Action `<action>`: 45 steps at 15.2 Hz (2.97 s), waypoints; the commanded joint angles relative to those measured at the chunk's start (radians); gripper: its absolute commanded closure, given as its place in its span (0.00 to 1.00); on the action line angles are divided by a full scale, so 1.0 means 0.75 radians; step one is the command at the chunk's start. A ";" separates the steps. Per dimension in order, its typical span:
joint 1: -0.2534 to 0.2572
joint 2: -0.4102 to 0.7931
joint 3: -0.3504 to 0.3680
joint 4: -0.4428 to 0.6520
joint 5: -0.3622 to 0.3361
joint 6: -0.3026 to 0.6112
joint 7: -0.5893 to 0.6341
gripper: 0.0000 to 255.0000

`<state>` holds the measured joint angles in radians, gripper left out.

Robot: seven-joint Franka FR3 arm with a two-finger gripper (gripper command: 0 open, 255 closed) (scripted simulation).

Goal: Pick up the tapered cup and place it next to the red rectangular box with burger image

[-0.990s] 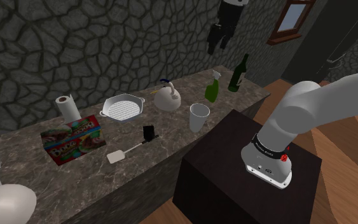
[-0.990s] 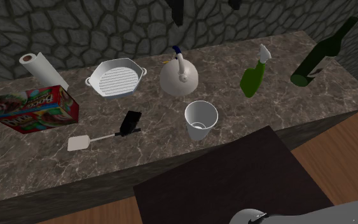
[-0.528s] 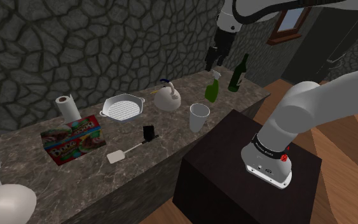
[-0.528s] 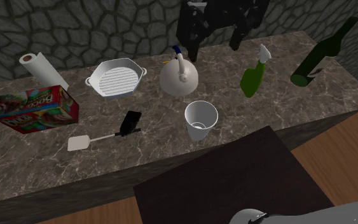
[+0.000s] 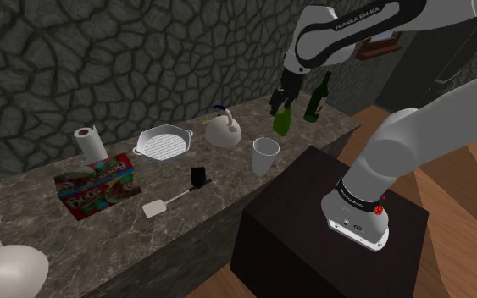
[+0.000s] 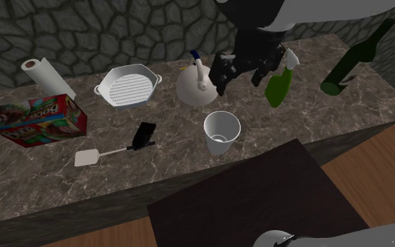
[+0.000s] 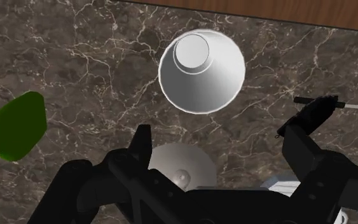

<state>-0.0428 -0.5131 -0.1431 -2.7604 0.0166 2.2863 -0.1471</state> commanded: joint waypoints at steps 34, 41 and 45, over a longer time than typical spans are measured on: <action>0.082 0.960 -0.098 0.073 0.917 0.726 -0.872 1.00; 0.116 0.881 -0.157 0.046 0.792 0.686 -0.770 1.00; 0.141 0.774 -0.217 0.017 0.620 0.628 -0.634 1.00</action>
<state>0.0597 0.0889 -0.2941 -2.7412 0.5173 2.7689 -0.6479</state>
